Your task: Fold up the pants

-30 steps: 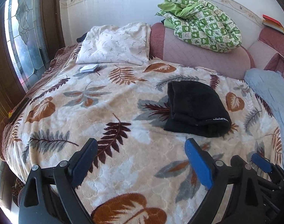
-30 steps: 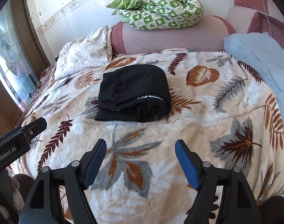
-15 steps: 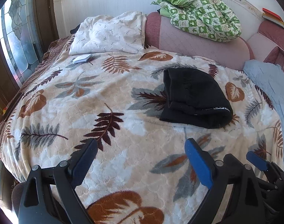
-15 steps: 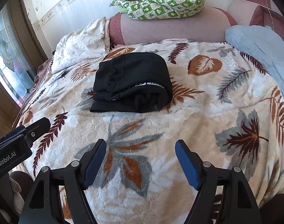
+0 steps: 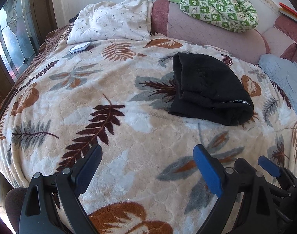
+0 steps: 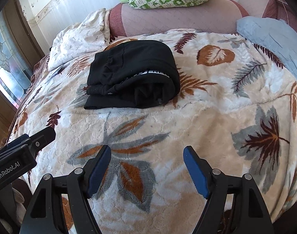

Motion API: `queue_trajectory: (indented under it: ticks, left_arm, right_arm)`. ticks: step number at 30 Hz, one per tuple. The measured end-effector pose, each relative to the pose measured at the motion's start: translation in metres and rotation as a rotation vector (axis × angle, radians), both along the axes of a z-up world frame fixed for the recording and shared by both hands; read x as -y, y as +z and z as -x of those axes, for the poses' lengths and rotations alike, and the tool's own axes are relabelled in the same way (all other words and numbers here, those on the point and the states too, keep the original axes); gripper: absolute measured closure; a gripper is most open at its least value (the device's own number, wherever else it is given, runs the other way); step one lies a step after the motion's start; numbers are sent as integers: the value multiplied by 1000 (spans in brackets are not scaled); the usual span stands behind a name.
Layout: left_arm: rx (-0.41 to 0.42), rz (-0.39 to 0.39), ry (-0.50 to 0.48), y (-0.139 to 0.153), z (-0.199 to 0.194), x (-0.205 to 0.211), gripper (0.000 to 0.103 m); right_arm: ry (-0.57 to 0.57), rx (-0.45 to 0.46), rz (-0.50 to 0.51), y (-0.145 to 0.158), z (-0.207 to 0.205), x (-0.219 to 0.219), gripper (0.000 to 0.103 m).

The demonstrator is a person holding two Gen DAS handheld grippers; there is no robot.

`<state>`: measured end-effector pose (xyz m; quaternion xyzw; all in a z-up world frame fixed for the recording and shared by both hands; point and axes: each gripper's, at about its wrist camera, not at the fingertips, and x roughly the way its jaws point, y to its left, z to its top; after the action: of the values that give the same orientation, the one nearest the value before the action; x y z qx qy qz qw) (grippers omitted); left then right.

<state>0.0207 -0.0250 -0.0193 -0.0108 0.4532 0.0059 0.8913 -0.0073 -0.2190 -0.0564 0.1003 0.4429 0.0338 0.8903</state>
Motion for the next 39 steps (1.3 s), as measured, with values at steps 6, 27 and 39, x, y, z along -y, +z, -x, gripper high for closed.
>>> queue_trajectory:
  ticks: [6,27,39]
  left_arm:
    - [-24,2,-5,-9,-6,1,9]
    - [-37,12,-17,-14,-6,4,9]
    - [7,17,-32,4,8,7,9]
  right_arm:
    - [0,-16,9,-8,-6,-1,22]
    - [0,-25,35,-13,-9,-2,22]
    - [5,-6,49,-2,0,-6,21]
